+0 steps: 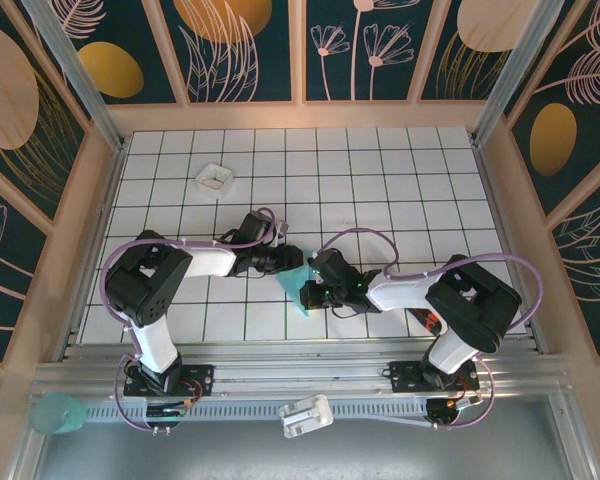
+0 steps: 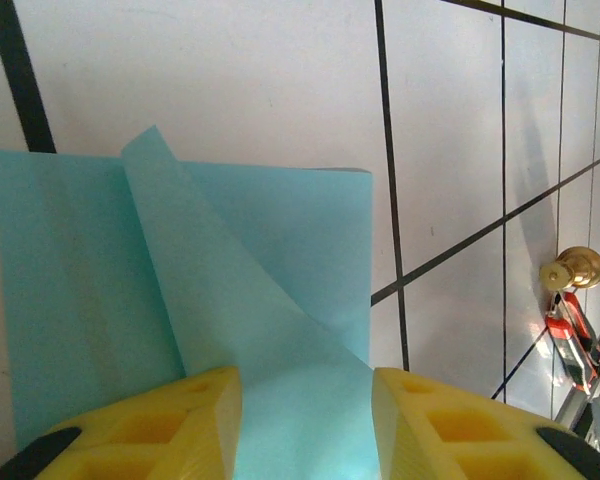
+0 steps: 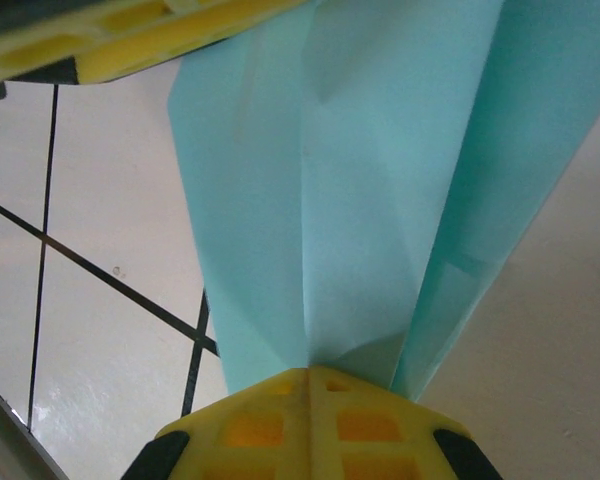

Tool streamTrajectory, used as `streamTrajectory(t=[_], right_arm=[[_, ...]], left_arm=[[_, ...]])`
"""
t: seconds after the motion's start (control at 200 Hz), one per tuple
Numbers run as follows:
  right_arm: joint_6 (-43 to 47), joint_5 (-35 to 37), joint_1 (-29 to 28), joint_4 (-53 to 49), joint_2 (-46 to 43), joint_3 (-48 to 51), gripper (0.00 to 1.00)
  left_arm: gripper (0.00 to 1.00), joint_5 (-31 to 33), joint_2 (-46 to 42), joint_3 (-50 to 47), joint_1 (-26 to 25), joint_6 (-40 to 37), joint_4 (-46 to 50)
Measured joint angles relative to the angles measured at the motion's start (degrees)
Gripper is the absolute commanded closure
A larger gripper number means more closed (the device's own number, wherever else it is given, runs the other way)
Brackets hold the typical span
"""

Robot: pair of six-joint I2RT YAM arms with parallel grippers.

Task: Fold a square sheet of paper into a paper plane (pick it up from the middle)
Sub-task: Fourth fold the wing at the center of the table.

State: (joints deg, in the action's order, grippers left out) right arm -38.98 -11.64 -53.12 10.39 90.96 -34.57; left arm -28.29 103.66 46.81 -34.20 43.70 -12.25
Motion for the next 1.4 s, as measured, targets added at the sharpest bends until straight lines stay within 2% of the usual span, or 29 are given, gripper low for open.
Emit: streamTrajectory(t=[0.21,0.385,0.625,0.836,1.401], right_arm=[[-0.6,0.1,0.0,2.0,-0.2,1.3,1.00],[-0.6,0.1,0.0,3.5,-0.8,2.6,1.00],[-0.6,0.1,0.0,5.3,-1.1,3.7,1.00],[-0.6,0.1,0.0,6.7,-1.7,4.9,1.00],[0.6,-0.2,0.1,7.0,-1.8,5.1,1.00]], left_arm=[[0.53,0.6,-1.4,-0.2,0.0,1.0,0.1],[0.52,1.4,-6.5,-1.2,0.0,1.7,0.0],[0.64,1.5,-11.4,-5.2,-0.2,3.1,-0.6],[0.75,-0.4,-10.6,-7.2,-1.7,3.5,-0.4],[0.79,-5.8,-2.8,-5.8,-3.0,3.5,-1.9]])
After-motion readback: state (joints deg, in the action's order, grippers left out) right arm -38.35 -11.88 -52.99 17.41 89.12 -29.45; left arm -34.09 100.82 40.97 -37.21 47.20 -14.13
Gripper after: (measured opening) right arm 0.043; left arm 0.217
